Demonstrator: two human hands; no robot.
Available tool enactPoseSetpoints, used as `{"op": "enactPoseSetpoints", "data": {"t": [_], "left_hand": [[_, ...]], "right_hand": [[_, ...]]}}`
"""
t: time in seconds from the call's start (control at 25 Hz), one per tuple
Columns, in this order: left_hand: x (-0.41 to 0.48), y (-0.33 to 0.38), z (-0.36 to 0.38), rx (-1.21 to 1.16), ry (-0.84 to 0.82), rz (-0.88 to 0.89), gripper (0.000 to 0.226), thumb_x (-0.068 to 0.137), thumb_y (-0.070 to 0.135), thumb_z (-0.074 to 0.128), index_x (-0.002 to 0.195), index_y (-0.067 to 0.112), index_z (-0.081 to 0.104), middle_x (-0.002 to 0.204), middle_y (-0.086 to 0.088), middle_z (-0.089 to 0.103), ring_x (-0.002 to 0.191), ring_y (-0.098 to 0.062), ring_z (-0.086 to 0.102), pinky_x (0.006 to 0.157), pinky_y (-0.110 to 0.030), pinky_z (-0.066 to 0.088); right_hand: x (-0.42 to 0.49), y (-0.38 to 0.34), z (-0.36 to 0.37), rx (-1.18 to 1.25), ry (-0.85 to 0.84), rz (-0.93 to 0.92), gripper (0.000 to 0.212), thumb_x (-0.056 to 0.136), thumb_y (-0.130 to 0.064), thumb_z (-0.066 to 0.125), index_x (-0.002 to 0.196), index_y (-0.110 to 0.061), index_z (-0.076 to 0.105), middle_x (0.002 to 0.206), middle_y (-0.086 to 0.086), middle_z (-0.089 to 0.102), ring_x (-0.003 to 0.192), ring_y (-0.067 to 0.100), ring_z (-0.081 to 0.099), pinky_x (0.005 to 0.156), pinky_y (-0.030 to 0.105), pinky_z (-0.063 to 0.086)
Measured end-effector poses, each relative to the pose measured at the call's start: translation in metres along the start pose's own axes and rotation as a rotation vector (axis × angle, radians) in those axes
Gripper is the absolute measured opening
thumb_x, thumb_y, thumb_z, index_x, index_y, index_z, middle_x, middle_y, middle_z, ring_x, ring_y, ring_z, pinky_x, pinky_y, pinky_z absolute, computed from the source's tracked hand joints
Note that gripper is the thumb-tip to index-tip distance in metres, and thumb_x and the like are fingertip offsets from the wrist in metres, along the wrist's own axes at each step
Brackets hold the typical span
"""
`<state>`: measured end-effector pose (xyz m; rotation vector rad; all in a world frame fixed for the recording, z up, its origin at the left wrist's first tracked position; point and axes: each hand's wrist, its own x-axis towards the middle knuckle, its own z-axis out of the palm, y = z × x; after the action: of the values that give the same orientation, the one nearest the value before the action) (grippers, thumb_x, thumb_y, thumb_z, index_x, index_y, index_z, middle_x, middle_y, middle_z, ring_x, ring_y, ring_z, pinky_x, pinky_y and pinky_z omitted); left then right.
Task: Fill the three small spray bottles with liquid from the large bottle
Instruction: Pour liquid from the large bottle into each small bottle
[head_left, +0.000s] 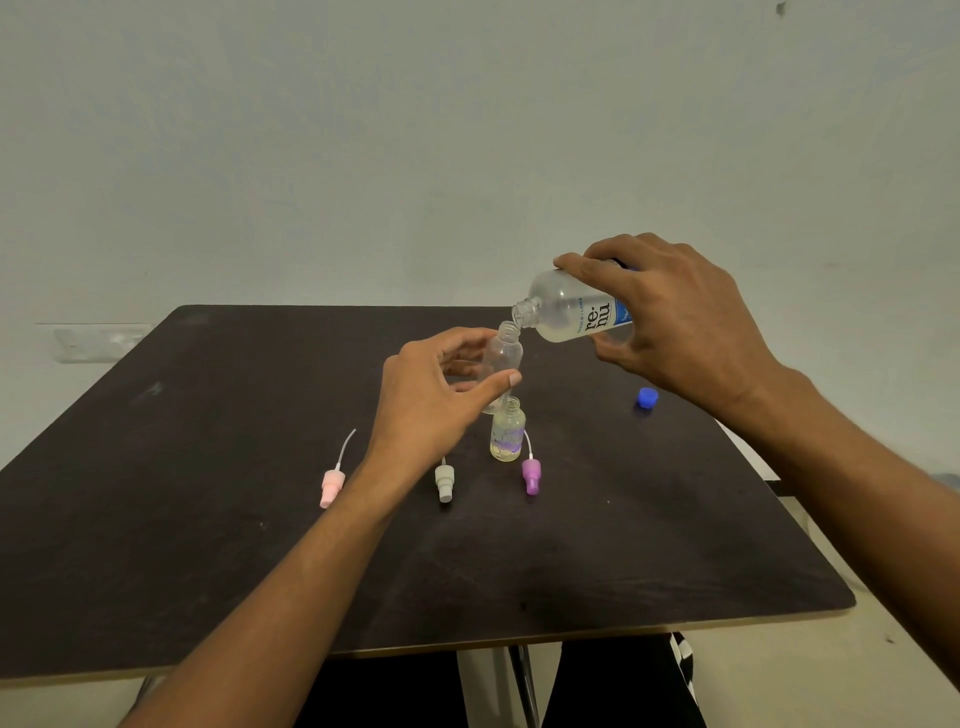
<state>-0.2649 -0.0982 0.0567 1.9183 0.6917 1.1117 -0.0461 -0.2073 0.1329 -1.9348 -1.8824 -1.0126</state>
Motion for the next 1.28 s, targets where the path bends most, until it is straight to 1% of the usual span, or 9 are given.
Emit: {"op": "enactPoseSetpoints", "data": {"t": [0.36, 0.72, 0.92, 1.12, 1.28], "left_hand": [[0.0008, -0.0024, -0.0004, 0.014, 0.01, 0.0, 0.046, 0.078, 0.034, 0.091, 0.121, 0.028, 0.075, 0.105, 0.017, 0.077, 0.093, 0.006, 0.072, 0.079, -0.011, 0.057], [0.0, -0.0028, -0.0001, 0.017, 0.014, -0.004, 0.047, 0.077, 0.034, 0.091, 0.121, 0.029, 0.074, 0.105, 0.017, 0.077, 0.093, 0.006, 0.072, 0.079, -0.011, 0.058], [0.0006, -0.0031, 0.0001, 0.028, 0.014, 0.0, 0.048, 0.077, 0.036, 0.091, 0.122, 0.028, 0.075, 0.106, 0.016, 0.077, 0.094, 0.004, 0.073, 0.081, -0.015, 0.06], [-0.0001, -0.0024, 0.0002, 0.022, 0.011, -0.001, 0.048, 0.077, 0.036, 0.091, 0.121, 0.03, 0.074, 0.105, 0.018, 0.076, 0.093, 0.007, 0.072, 0.08, -0.012, 0.058], [0.0002, -0.0031, 0.0003, 0.018, 0.011, 0.0, 0.048, 0.077, 0.037, 0.091, 0.121, 0.03, 0.074, 0.106, 0.016, 0.077, 0.094, 0.005, 0.072, 0.081, -0.014, 0.059]], "right_hand": [[0.0035, 0.0011, -0.0014, -0.033, 0.004, -0.026, 0.075, 0.08, -0.025, 0.085, 0.148, -0.029, 0.054, 0.134, 0.003, 0.064, 0.117, 0.03, 0.061, 0.089, 0.044, 0.052], [0.0055, 0.0001, -0.0033, -0.052, -0.001, -0.039, 0.074, 0.081, -0.026, 0.085, 0.148, -0.028, 0.054, 0.136, 0.004, 0.064, 0.118, 0.032, 0.061, 0.091, 0.045, 0.052], [0.0067, 0.0008, -0.004, -0.055, -0.009, -0.038, 0.075, 0.081, -0.026, 0.085, 0.149, -0.029, 0.053, 0.137, 0.003, 0.063, 0.12, 0.031, 0.061, 0.094, 0.046, 0.052], [0.0073, 0.0012, -0.0048, -0.062, -0.013, -0.044, 0.077, 0.08, -0.025, 0.086, 0.149, -0.028, 0.053, 0.137, 0.004, 0.063, 0.12, 0.031, 0.061, 0.094, 0.047, 0.052], [0.0072, 0.0016, -0.0046, -0.065, -0.013, -0.047, 0.077, 0.08, -0.025, 0.086, 0.149, -0.029, 0.053, 0.137, 0.004, 0.063, 0.121, 0.031, 0.06, 0.095, 0.046, 0.051]]}}
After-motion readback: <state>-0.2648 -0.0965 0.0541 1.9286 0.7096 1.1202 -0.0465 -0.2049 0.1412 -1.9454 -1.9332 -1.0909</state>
